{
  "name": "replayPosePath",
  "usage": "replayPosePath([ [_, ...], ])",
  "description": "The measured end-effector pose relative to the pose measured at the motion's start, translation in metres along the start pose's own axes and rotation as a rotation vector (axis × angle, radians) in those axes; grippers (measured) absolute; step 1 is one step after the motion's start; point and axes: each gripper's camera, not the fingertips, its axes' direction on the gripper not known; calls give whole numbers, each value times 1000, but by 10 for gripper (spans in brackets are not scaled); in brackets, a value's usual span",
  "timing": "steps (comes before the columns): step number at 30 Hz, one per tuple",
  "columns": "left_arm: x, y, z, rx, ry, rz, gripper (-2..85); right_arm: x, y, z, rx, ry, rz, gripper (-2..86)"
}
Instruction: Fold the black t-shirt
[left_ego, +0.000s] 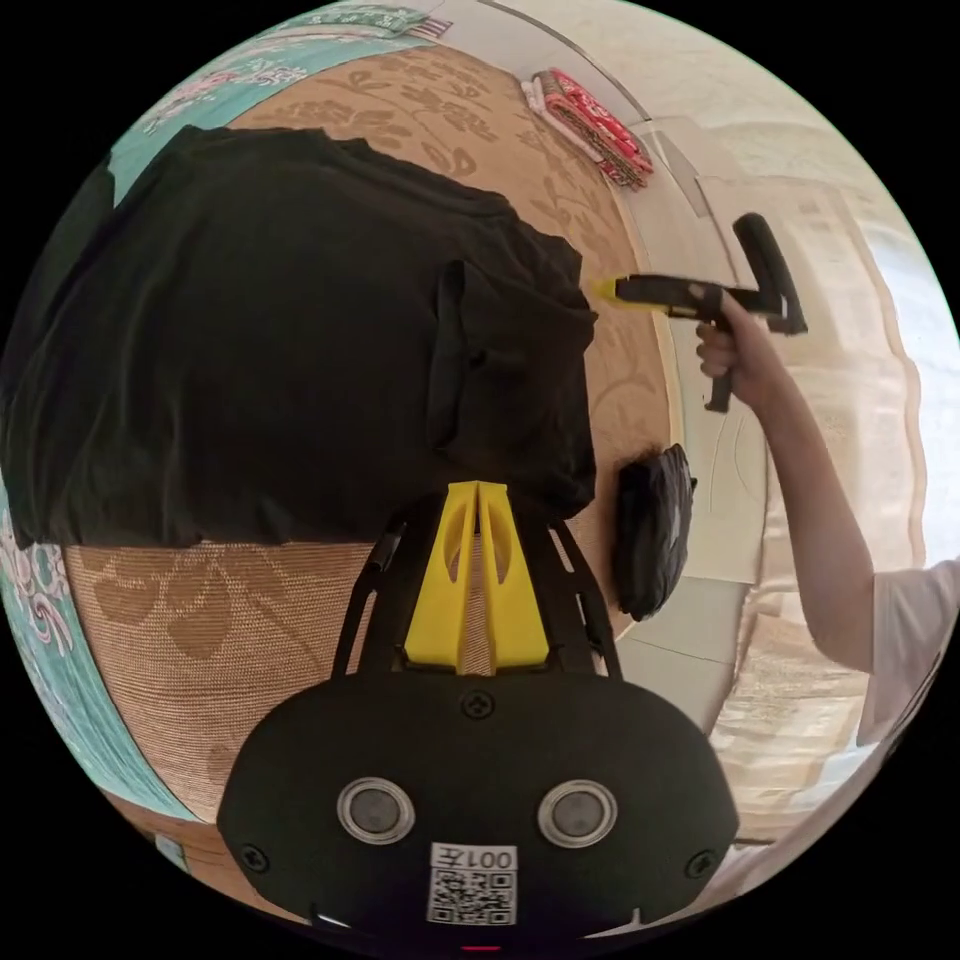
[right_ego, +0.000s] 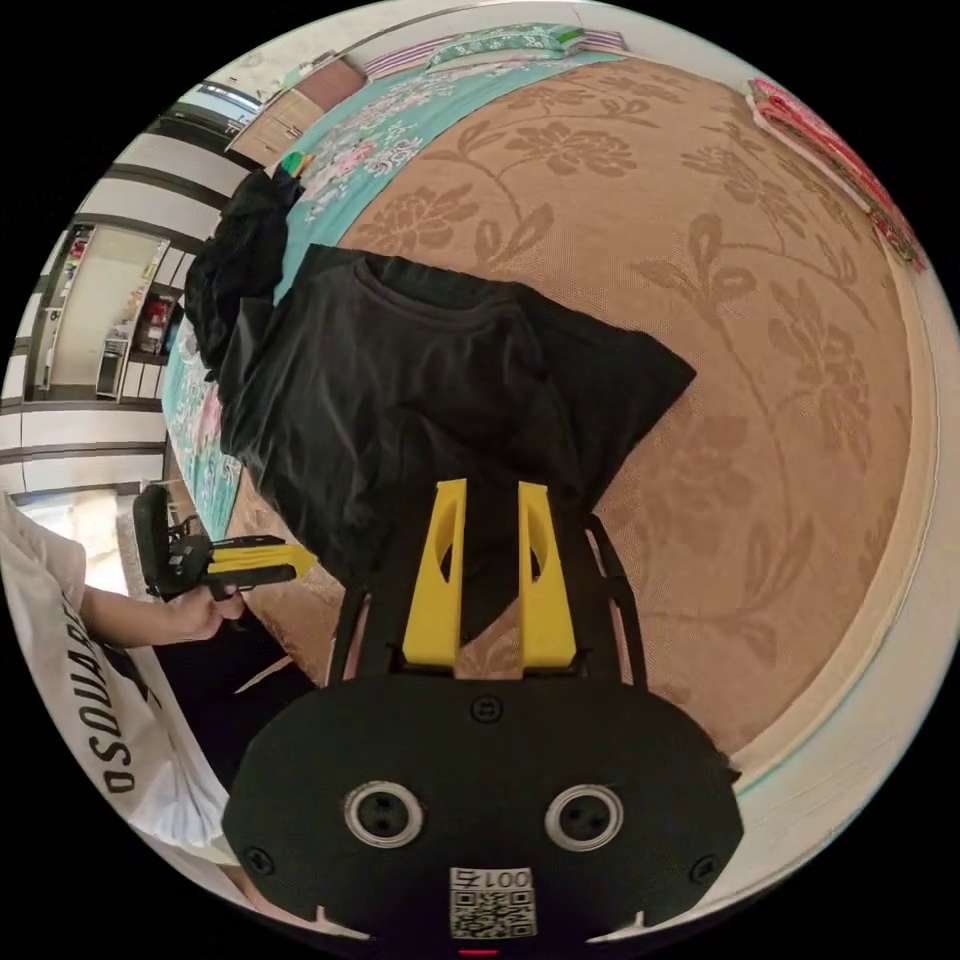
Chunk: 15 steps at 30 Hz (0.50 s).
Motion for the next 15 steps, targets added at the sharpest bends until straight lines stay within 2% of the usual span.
replayPosePath([
  [2, 15, -18, -15, 29, -23, 59, -9, -20, 31, 17, 24, -60, 57, 78],
  [6, 58, -67, -41, 111, -106, 312, -7, -64, 75, 57, 41, -140, 112, 92],
  [11, 112, -131, -36, 72, -100, 634, 25, -139, 115, 127, -1, 29, 118, 122],
  [15, 153, -176, -3, -143, -207, 851, 36, -170, 123, 167, -29, 254, 143, 75],
])
